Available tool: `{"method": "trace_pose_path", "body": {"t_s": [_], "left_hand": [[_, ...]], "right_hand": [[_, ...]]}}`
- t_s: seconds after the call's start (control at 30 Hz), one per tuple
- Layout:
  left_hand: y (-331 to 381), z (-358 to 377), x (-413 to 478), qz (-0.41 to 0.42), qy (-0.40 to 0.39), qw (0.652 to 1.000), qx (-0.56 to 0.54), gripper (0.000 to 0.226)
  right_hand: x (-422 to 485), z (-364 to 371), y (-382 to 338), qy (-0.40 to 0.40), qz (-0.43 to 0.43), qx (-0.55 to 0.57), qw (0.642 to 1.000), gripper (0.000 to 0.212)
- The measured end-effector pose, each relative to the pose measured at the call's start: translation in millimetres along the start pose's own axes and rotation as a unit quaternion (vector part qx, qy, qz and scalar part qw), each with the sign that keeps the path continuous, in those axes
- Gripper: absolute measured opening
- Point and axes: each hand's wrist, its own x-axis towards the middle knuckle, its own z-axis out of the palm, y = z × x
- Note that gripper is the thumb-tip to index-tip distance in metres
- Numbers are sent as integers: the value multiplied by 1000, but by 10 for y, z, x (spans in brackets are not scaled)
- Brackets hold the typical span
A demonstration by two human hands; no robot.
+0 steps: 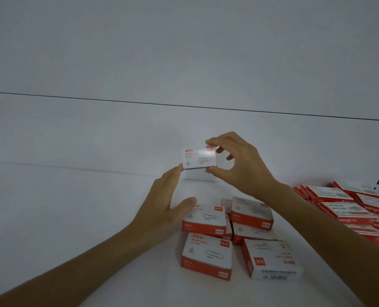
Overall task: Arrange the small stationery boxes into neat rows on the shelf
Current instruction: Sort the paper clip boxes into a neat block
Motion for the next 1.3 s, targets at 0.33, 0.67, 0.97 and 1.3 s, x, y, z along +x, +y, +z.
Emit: {"method": "trace_pose_path", "body": {"t_s": [0.33, 0.67, 0.97, 1.3], "left_hand": [[-257, -24, 184, 4, -48, 980, 195, 39], [-391, 67, 190, 1, -115, 935, 335, 52], [-399, 47, 196, 12, -113, 933, 343, 54], [40, -92, 104, 21, -30, 999, 31, 33]], "right_hand": [[-68, 170, 123, -152, 171, 1, 973, 46], [36, 258, 152, -269, 279, -17, 922, 39], [210, 366, 146, -284, 285, -42, 915, 34], [10, -204, 296, -255, 309, 9, 916, 47]]}}
